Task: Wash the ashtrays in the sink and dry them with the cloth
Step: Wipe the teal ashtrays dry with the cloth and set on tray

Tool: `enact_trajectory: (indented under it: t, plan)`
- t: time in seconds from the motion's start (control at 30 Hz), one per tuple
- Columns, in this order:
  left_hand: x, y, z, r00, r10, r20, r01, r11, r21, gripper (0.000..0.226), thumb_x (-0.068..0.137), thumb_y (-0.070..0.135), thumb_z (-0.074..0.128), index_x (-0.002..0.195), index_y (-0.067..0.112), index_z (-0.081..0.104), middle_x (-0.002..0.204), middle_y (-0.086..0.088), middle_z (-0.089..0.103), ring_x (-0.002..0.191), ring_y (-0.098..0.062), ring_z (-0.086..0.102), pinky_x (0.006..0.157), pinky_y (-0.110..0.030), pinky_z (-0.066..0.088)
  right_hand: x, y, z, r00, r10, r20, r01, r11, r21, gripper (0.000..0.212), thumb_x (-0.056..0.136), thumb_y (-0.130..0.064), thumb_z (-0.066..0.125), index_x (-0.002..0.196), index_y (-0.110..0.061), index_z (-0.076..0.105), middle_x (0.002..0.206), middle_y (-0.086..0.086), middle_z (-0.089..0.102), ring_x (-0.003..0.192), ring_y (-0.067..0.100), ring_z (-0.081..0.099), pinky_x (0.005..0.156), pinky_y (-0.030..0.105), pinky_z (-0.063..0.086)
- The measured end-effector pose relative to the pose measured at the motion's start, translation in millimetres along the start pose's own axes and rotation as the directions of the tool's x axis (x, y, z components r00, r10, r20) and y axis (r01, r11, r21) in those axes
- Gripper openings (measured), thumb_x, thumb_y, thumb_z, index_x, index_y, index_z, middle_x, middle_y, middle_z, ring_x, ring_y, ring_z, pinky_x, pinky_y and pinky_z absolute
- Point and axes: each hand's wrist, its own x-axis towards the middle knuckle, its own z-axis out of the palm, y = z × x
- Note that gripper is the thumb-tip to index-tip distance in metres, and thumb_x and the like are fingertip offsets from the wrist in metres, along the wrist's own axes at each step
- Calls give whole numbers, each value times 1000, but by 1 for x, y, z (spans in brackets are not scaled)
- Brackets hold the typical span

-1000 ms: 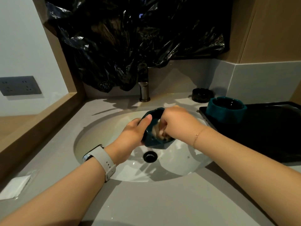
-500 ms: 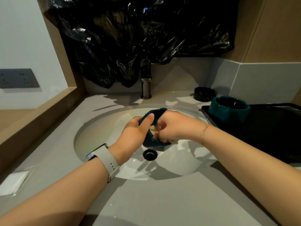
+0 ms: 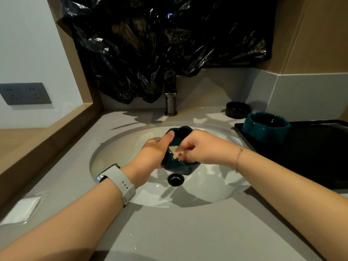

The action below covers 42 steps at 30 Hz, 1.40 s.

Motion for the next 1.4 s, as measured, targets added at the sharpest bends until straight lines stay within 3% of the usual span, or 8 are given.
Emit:
enact_trajectory:
  t: [0.17, 0.3, 0.4, 0.5, 0.67, 0.93, 1.23, 1.4]
  plan:
    - [1, 2, 4, 999, -12, 31, 12, 1000, 15, 35, 97, 50, 49, 102, 18, 63, 100, -10, 71, 94, -26, 69, 87, -41, 58, -8, 9, -27, 999, 47, 23, -46, 999, -27, 6, 87, -23, 66, 87, -20, 71, 81, -3, 64, 75, 11, 56, 65, 19, 43]
    - [4, 0, -5, 999, -9, -33, 12, 997, 73, 43, 97, 55, 46, 116, 18, 58, 105, -9, 66, 97, -26, 64, 86, -38, 57, 2, 33, -57, 919, 258, -298, -113, 897, 428, 8, 93, -23, 61, 97, -16, 63, 91, 0, 59, 90, 21, 56, 81, 31, 45]
    - [6, -1, -8, 998, -40, -48, 42, 999, 33, 47, 95, 58, 46, 117, 18, 58, 109, -11, 65, 100, -27, 64, 90, -42, 57, 8, 47, -58, 843, 203, -497, 10, 920, 392, 3, 98, -25, 52, 99, -24, 49, 94, -2, 58, 88, 24, 57, 82, 38, 48]
    - [6, -1, -7, 997, -64, -41, 62, 997, -46, 40, 96, 57, 47, 107, 21, 61, 110, -12, 68, 101, -27, 65, 91, -45, 57, 13, 51, -44, 886, 109, -451, 55, 941, 335, 19, 98, -18, 47, 93, -36, 46, 107, 0, 58, 102, 33, 59, 90, 49, 48]
    - [8, -3, -4, 995, -88, -46, 86, 995, -50, 45, 95, 56, 48, 111, 16, 62, 107, -12, 70, 98, -28, 67, 90, -44, 57, 13, 46, -11, 989, 97, -108, -58, 948, 314, 14, 99, -28, 44, 101, -36, 55, 102, -14, 58, 95, 10, 55, 74, 21, 42]
    - [8, -3, -8, 993, -115, -41, 107, 982, -158, 46, 95, 54, 51, 120, 16, 58, 112, -13, 68, 102, -28, 66, 86, -41, 59, 11, 41, -15, 850, -90, -519, 344, 841, 417, 57, 82, -7, 72, 125, -33, 48, 121, -18, 61, 115, -1, 55, 97, 16, 45]
    - [4, -3, -2, 993, -106, -53, 101, 991, -89, 36, 95, 53, 51, 100, 18, 60, 105, -9, 69, 97, -24, 66, 77, -35, 59, 11, 39, -6, 922, -114, -370, 244, 912, 329, 12, 86, -18, 70, 96, -22, 75, 129, -9, 59, 121, 4, 50, 102, 17, 41]
    - [3, -1, 2, 996, -84, -33, 82, 994, -77, 36, 96, 52, 51, 94, 17, 62, 98, -7, 72, 92, -22, 68, 81, -35, 59, 20, 36, -7, 930, 208, -302, -37, 873, 487, 34, 79, -48, 71, 103, -29, 57, 114, -11, 57, 103, 7, 56, 77, 23, 47]
